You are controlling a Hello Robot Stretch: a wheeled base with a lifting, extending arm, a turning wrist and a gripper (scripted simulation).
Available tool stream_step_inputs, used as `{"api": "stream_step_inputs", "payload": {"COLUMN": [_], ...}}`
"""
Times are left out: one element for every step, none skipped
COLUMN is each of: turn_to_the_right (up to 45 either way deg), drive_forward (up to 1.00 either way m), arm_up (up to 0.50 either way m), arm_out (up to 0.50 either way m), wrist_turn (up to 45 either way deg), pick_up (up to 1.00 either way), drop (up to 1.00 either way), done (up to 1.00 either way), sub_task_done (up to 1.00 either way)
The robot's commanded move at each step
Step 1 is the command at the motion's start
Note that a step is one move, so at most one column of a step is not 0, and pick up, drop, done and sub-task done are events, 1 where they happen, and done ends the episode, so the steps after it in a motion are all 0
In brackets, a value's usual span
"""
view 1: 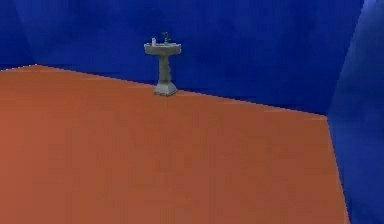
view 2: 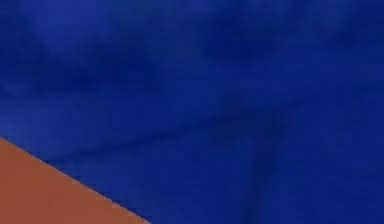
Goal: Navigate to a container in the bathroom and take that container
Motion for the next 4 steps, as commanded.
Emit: {"api": "stream_step_inputs", "payload": {"turn_to_the_right": [0.0, 0.0, 0.0, -6.0], "drive_forward": [1.00, 1.00, 1.00, 0.00], "arm_up": [0.00, 0.00, 0.00, 0.00], "arm_out": [0.00, 0.00, 0.00, 0.00], "wrist_turn": [0.0, 0.0, 0.0, 0.0], "pick_up": [0.00, 0.00, 0.00, 0.00], "drop": [0.00, 0.00, 0.00, 0.00], "done": [0.00, 0.00, 0.00, 0.00], "sub_task_done": [0.00, 0.00, 0.00, 0.00]}}
